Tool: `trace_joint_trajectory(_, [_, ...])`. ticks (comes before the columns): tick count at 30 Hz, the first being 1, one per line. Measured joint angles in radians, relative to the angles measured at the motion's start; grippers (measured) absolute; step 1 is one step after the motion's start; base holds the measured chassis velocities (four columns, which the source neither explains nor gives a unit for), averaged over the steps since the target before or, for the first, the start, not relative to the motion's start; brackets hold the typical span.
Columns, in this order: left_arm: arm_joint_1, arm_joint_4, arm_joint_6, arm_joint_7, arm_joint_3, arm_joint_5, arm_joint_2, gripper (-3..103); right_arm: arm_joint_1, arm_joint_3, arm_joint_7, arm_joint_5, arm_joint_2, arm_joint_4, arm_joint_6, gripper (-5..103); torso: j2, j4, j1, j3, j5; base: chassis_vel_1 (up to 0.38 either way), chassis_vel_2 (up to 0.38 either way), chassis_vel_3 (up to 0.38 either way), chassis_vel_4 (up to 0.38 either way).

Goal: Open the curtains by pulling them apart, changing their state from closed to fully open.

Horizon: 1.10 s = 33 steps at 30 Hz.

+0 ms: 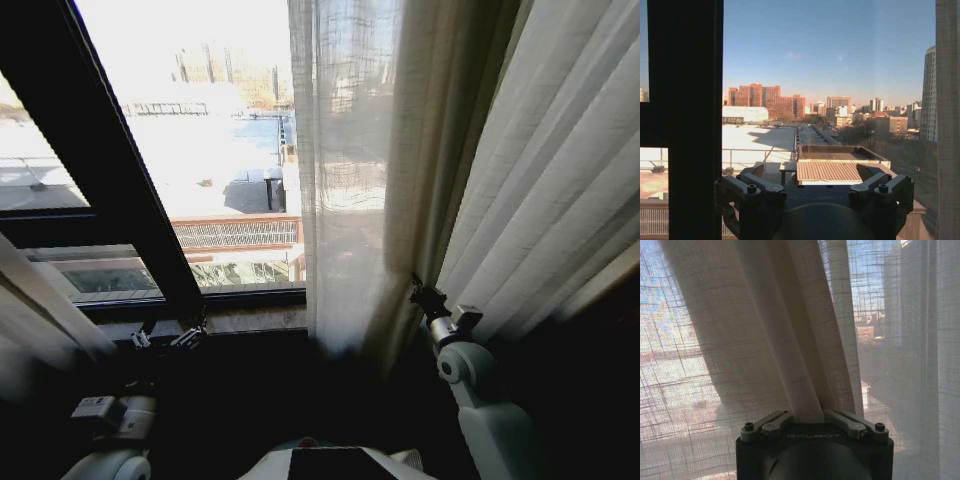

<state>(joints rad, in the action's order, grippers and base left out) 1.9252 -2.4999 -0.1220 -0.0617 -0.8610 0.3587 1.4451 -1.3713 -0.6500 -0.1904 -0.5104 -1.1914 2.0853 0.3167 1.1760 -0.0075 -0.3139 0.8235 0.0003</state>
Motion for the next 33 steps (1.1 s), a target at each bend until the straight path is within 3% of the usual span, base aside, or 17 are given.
trace_joint_trajectory(33, [0.001, 0.0, 0.003, -0.001, -0.001, -0.002, 0.002, 100, -0.004, -0.014, 0.005, 0.0, -0.004, -0.004, -0.002, 0, 0.0, -0.0002, 0.0, 0.0, -0.0004, -0.355, -0.356, 0.355, 0.358])
